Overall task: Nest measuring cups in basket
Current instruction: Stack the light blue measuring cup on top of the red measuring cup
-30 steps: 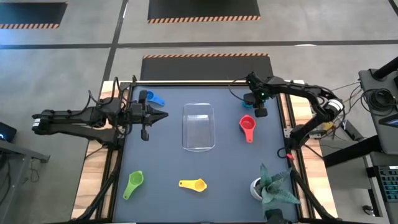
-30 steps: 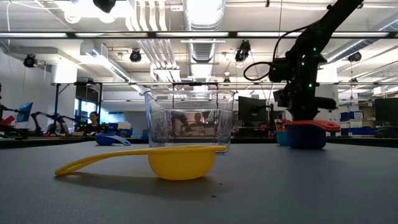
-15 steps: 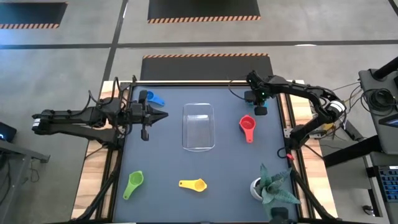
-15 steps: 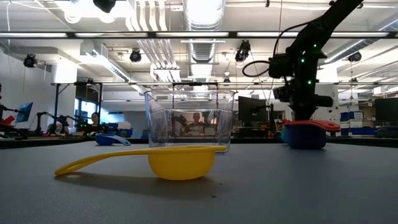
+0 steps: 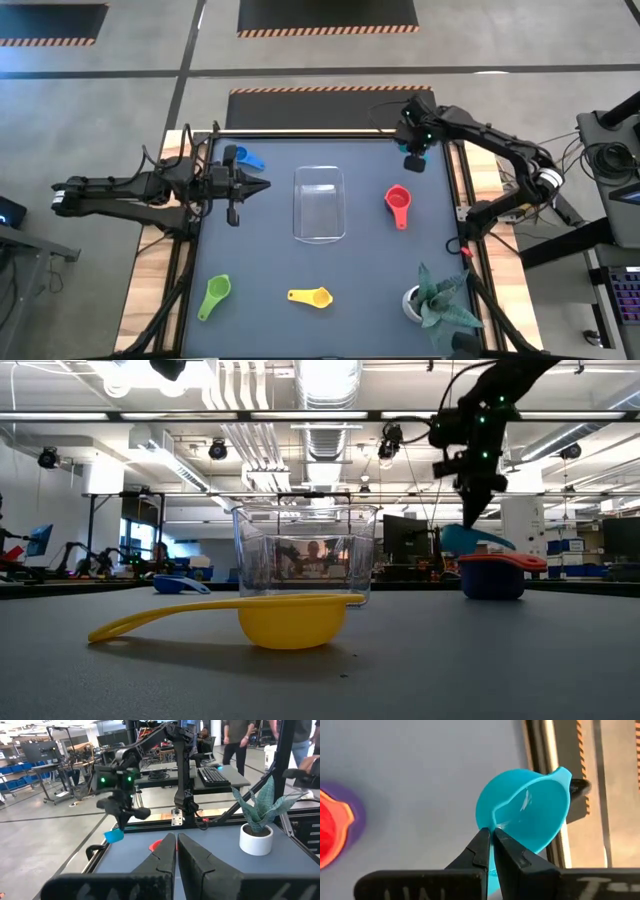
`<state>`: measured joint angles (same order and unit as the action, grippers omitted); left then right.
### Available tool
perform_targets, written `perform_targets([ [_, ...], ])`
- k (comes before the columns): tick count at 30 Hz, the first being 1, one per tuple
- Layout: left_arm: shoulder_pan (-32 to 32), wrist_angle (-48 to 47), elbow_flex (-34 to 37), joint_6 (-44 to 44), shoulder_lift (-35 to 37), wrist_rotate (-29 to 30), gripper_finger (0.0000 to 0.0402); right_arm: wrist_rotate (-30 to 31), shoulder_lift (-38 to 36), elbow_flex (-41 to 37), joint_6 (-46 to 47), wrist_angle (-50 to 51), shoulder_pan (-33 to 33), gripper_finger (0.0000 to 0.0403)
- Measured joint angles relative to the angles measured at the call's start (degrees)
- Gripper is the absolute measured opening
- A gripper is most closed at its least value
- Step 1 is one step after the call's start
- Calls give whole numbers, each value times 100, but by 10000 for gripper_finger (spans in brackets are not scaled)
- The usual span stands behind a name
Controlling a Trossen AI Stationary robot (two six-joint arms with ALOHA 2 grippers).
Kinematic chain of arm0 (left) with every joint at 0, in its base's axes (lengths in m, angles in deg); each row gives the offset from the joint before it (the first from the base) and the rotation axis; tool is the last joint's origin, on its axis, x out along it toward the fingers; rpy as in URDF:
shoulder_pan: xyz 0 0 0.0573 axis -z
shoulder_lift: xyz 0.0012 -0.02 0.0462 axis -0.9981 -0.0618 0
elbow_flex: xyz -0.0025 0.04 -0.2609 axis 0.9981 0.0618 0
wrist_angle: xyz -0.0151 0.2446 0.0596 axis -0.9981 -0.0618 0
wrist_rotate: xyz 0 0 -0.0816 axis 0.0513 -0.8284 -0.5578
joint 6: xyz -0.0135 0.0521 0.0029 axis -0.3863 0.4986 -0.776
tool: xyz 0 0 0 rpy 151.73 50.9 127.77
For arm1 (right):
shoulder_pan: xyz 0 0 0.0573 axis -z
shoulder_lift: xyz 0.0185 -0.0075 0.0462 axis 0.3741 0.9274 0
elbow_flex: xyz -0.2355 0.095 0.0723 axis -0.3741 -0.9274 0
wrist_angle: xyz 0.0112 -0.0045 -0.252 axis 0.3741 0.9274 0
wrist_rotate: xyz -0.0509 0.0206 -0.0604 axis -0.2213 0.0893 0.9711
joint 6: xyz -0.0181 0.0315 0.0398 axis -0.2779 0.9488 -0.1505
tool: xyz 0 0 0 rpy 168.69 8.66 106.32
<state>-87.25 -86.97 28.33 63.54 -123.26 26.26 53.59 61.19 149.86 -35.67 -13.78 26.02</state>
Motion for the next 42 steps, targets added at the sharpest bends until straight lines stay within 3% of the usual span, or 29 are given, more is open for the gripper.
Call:
perform_targets([
  [4, 0, 0, 0, 2, 0, 0, 0, -65, -13, 481, 499, 474, -53, 8],
  [9, 0, 0, 0, 2, 0, 0, 0, -745, -13, 1002, 1377, 1243, -273, 8],
  [19, 0, 73, 0, 1, 0, -3, 0, -759, -13, 1364, 3454, 1951, -1911, 8],
  [27, 0, 72, 0, -41, 0, -3, 0, 105, 3, 1364, 5839, 2190, -3040, 8],
  [35, 2, 42, 0, -46, 0, -22, 0, 509, 3, 1353, 7126, 2178, -3759, 8],
  [42, 1, 39, 0, -48, 0, -20, 0, 647, 5, 1082, 7619, 2170, -3956, 8],
])
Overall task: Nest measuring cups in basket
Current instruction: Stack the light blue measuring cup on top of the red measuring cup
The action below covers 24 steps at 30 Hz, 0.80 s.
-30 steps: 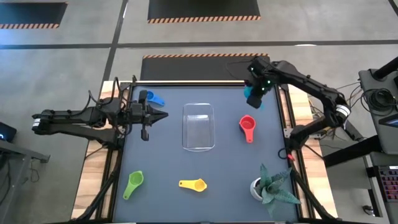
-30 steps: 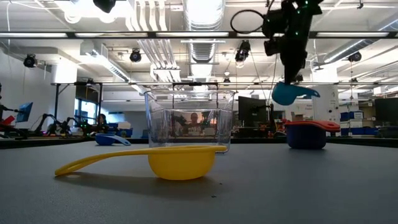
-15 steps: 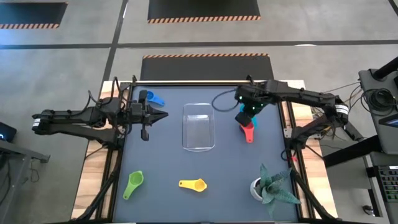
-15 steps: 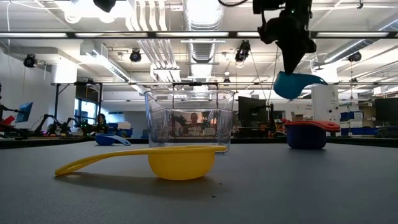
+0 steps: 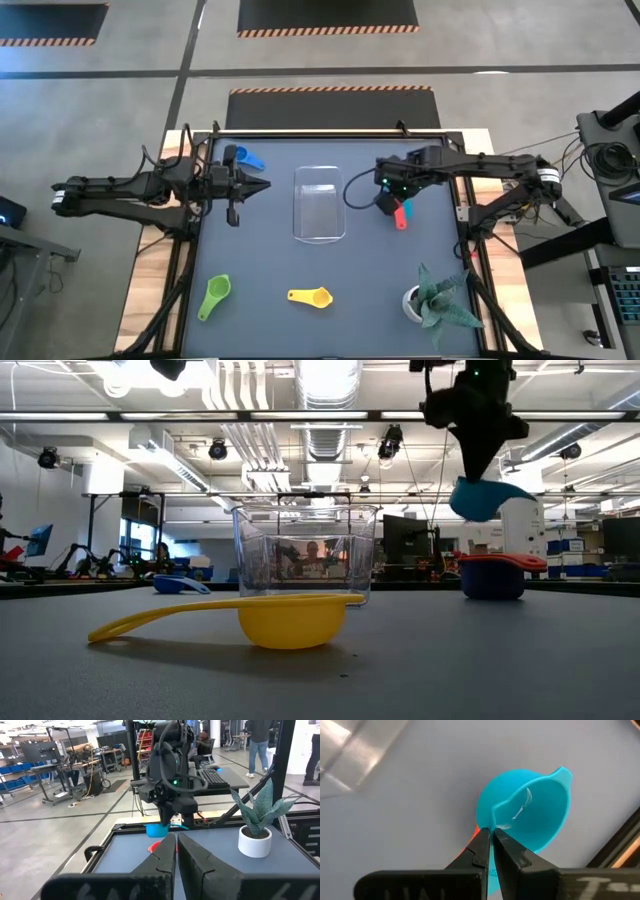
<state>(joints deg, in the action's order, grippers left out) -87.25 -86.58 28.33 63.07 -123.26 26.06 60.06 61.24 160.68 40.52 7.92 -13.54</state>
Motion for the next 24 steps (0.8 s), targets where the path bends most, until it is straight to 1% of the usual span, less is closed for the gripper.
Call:
perform_targets([
  [6, 2, 0, 0, 0, 0, 0, 0, 15, 2, -297, 95, -68, 6, 8],
  [24, 1, -15, 0, 0, 0, 4, 0, 44, 4, -1292, 97, -942, 6, 8],
])
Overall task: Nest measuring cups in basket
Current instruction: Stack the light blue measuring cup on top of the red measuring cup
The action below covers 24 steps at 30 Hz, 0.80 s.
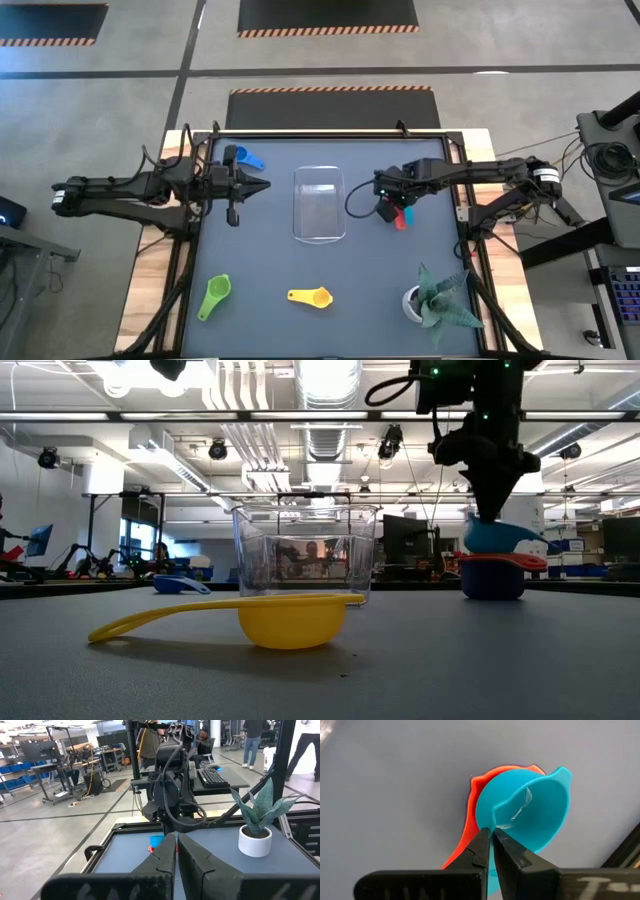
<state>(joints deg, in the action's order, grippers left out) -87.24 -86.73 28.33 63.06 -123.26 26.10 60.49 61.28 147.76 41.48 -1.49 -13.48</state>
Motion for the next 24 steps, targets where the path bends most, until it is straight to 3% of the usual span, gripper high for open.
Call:
perform_targets([
  [9, -1, -2, 0, 0, 0, 20, 0, 96, 0, -67, -2, -46, 2, 14],
  [20, 0, -33, 0, 0, 0, 17, 0, 92, -5, 31, -107, -266, 2, 78],
  [24, 0, -32, 0, -1, 0, 17, 0, 39, -11, 250, -300, -180, 2, 84],
])
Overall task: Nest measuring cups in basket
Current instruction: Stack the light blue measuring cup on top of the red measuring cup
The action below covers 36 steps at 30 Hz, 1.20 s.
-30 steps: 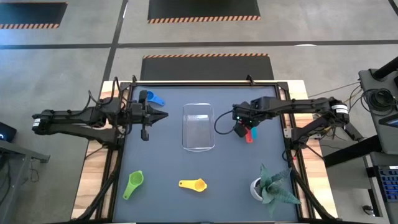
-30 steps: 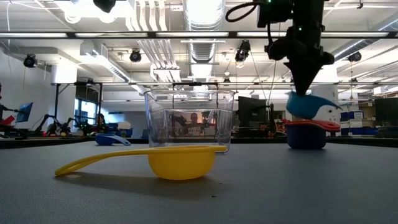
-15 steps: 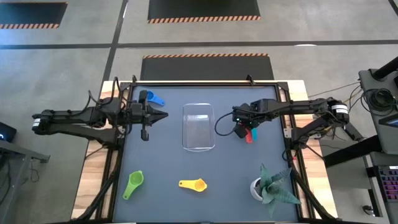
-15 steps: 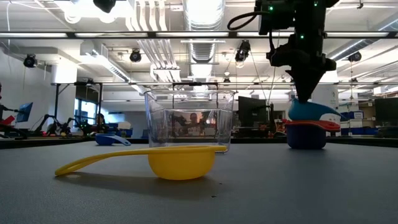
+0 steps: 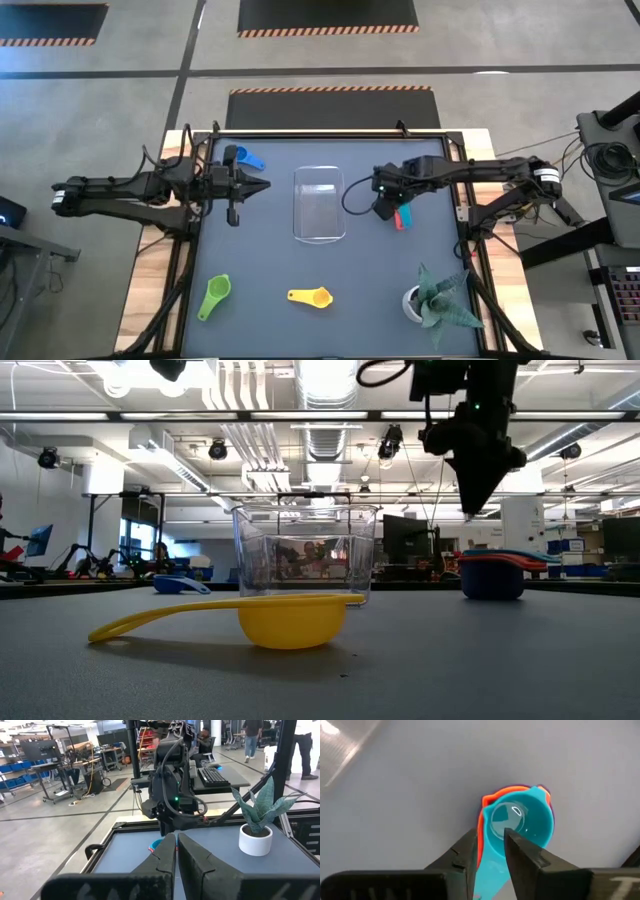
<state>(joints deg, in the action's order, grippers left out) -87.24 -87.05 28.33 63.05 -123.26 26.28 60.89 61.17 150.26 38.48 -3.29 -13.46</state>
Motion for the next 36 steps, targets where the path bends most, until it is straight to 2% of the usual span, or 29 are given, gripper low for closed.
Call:
perform_targets([
  [5, 1, -2, 0, -1, 0, -2, 0, -404, -2, 253, -150, 643, 63, 44],
  [9, 1, -47, 0, -4, 0, -2, 0, -562, -4, 99, -148, 1005, 66, 13],
  [19, 0, -47, 0, -45, 2, -7, 0, -597, -4, -844, 80, 999, 90, 9],
  [24, 0, -43, 0, -47, 2, -35, 0, -611, -4, -1200, 107, 666, 90, 9],
  [32, 1, -38, 0, -46, 1, -29, 0, -963, -4, -1288, 92, -33, 90, 8],
  [36, 1, -38, 0, -45, 2, -26, 0, -1047, -4, -1264, -33, -66, 90, 8],
])
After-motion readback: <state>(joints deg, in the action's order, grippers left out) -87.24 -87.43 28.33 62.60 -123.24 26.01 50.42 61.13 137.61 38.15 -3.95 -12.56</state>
